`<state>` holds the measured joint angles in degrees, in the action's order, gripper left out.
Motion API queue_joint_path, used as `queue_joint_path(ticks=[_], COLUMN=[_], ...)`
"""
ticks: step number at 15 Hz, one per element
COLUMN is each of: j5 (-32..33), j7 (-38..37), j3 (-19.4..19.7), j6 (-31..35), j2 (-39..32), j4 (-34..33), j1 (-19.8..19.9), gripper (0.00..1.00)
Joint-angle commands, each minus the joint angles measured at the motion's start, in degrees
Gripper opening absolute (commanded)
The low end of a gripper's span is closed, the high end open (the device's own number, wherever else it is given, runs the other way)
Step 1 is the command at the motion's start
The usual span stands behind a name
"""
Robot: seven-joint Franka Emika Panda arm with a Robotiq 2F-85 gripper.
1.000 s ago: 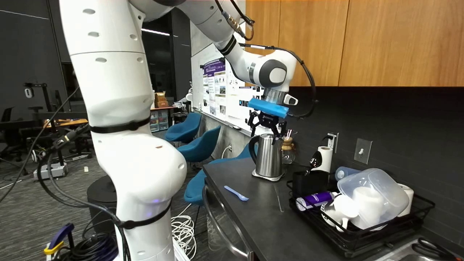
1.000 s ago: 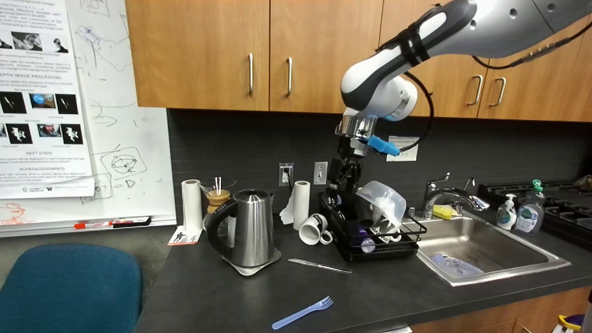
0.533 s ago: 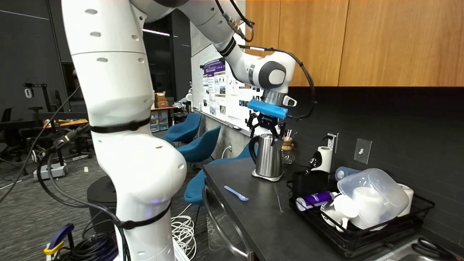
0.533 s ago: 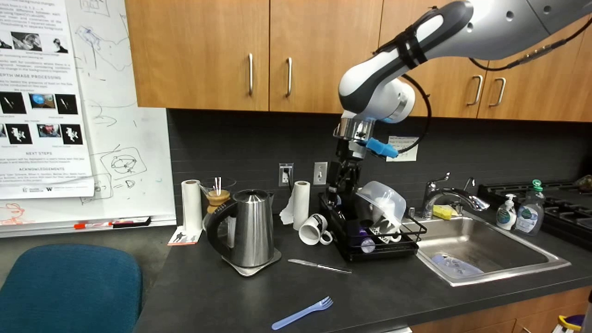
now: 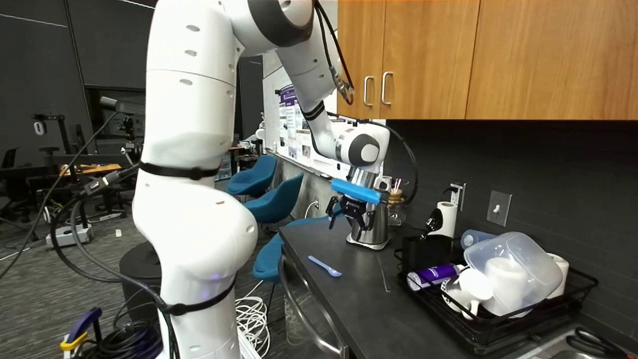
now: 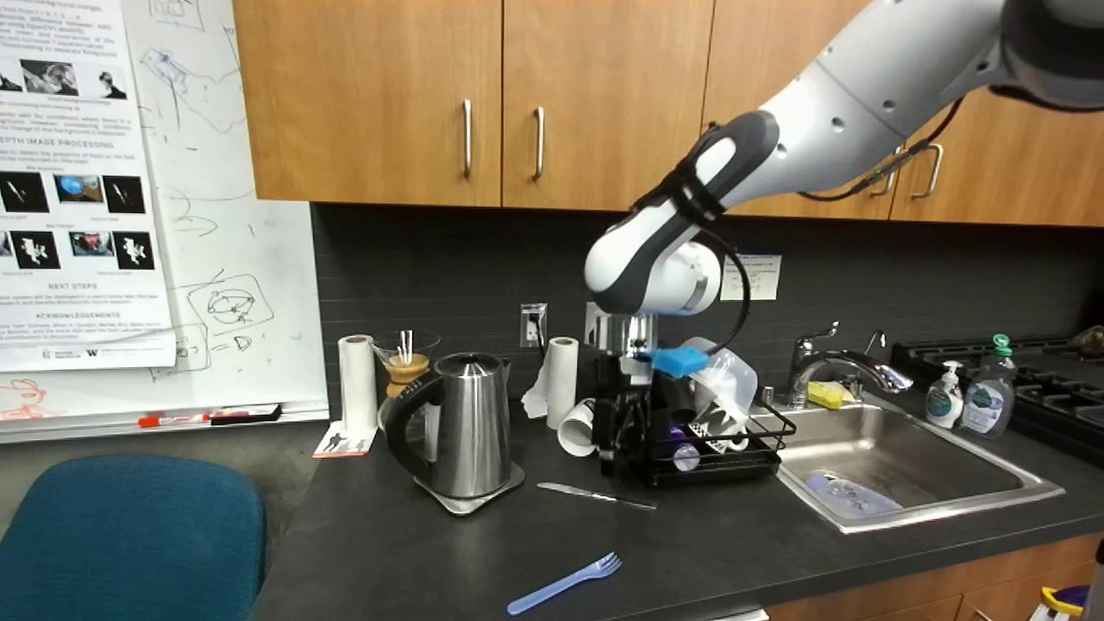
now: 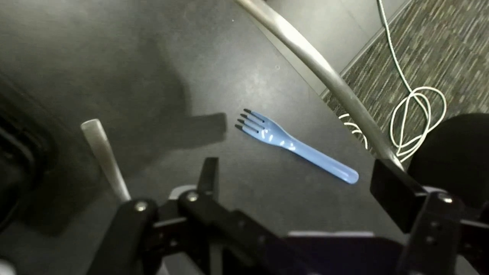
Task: Put the blue fork onto the dish rack
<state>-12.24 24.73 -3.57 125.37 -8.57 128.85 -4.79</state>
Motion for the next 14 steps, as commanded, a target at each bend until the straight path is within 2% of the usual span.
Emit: queue_joint_path(ticks=[1,6,14], j5=[2.45,9.38,16.33], j7=[-2.16,-6.53,-8.78], j3=[-2.38,-3.33,-3.71], j6=[2.55,2.32,2.5], j2=[-10.71,-19.84,-20.9], j4=[-1.92,-5.55,-8.6], j1=[-0.6,-1.69,-2.78], gripper=[1.0,1.0,1.0])
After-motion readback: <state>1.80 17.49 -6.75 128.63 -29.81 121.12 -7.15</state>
